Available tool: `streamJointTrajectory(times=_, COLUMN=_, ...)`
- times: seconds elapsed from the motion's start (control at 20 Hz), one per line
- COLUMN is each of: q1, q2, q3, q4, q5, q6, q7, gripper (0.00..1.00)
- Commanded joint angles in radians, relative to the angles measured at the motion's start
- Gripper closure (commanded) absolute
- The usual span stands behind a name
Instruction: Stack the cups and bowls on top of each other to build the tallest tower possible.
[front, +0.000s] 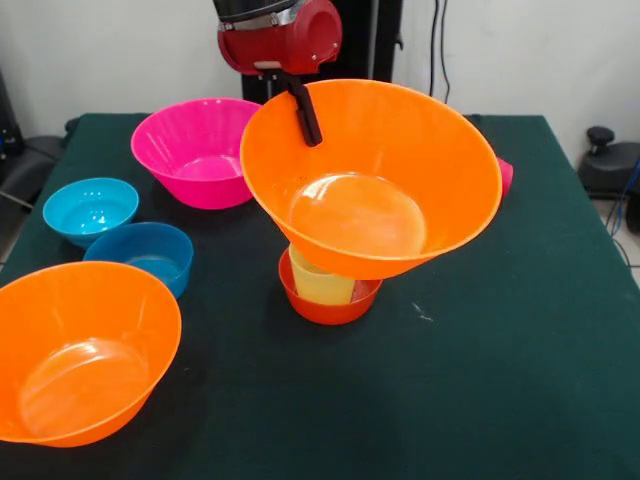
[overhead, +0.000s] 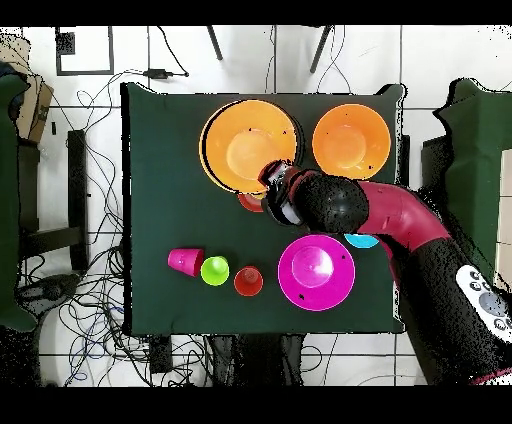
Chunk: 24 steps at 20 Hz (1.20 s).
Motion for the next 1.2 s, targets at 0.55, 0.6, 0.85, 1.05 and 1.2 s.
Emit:
streamJointTrajectory(times=0.55, q1=-0.109, q2=0.091, q3=0.203, q4=-0.001, q5=-0.095, q6=0.008, q7=-0.248, gripper=1.0)
streamJointTrajectory(times=0.6, q1=-0.108, q2=0.097, q3=0.204, q4=-0.009, q5=-0.098, q6=0.015, q7=-0.253, gripper=1.0)
streamJointTrajectory(times=0.85, q1=-0.1, q2=0.112, q3=0.199, q4=-0.019, q5=-0.111, q6=0.009, q7=-0.241, gripper=1.0)
streamJointTrajectory(times=1.05, q1=-0.098, q2=0.112, q3=0.201, q4=-0.021, q5=-0.112, q6=0.012, q7=-0.231, gripper=1.0)
streamJointTrajectory(times=1.2, q1=-0.088, q2=0.114, q3=0.197, q4=-0.018, q5=-0.122, q6=-0.003, q7=-0.216, gripper=1.0)
